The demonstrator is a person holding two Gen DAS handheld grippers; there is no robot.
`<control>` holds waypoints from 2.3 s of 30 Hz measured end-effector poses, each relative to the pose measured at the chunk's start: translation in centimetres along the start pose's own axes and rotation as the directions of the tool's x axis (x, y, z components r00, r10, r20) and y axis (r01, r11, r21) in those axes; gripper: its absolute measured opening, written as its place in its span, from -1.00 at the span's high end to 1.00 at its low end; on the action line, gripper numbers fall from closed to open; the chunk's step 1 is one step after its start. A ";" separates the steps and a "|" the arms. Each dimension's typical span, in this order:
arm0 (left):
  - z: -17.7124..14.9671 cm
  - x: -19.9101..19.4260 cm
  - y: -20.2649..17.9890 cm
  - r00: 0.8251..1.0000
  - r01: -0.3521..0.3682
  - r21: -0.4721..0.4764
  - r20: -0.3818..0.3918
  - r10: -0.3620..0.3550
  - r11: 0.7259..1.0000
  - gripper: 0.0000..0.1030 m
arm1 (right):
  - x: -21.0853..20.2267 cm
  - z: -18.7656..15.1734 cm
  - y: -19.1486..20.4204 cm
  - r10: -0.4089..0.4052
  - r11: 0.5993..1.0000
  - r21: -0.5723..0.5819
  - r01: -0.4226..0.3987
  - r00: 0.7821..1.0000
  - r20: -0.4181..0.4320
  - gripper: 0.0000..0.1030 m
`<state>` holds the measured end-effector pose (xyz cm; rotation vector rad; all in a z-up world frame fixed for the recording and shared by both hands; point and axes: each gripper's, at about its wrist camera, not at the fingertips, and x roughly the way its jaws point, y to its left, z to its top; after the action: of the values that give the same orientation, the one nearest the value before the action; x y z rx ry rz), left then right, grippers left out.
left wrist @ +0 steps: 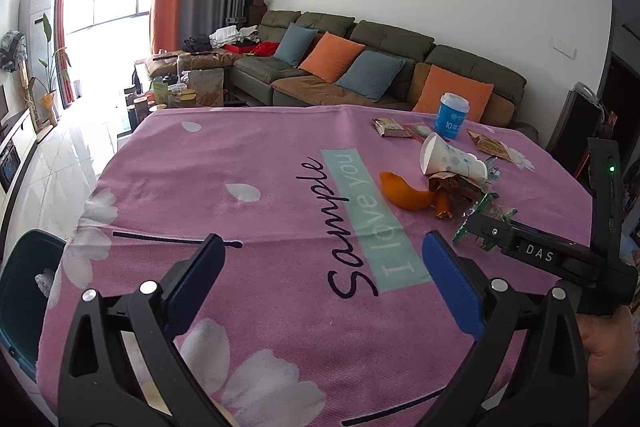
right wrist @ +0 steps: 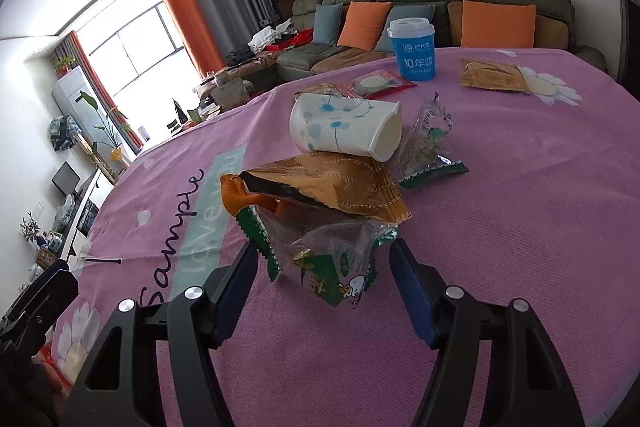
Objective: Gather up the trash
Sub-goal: 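Grasp the green snack wrapper with the right tool while the left tool approaches the gold wrapper, then grasp the gold foil wrapper with the left tool and lift it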
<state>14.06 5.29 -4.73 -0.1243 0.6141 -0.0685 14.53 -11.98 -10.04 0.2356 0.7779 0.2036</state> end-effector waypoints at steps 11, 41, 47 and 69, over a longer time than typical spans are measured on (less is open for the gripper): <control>-0.2 1.4 0.5 0.999 0.011 -0.023 -0.036 -0.012 1.000 -0.89 | 0.8 0.3 -0.1 0.016 1.000 0.009 -0.016 1.000 -0.012 0.18; 4.3 11.1 -12.8 0.958 0.277 0.119 -0.110 -0.265 0.953 -0.89 | -6.5 -1.7 -8.3 0.001 0.991 0.135 -0.015 0.995 0.105 0.67; 4.9 14.1 -13.0 0.939 0.317 0.047 -0.158 -0.306 0.947 -0.85 | -6.7 -1.8 -9.3 0.003 0.989 0.148 -0.019 0.994 0.109 0.67; 4.6 16.7 -13.3 0.921 0.354 0.031 -0.186 -0.342 0.935 0.74 | -6.7 -1.7 -9.6 0.016 0.988 0.153 -0.032 0.994 0.107 0.66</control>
<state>29.94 -9.09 -8.70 -0.1659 0.7626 -0.4488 9.60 -22.69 -9.43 0.3998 0.6869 0.1522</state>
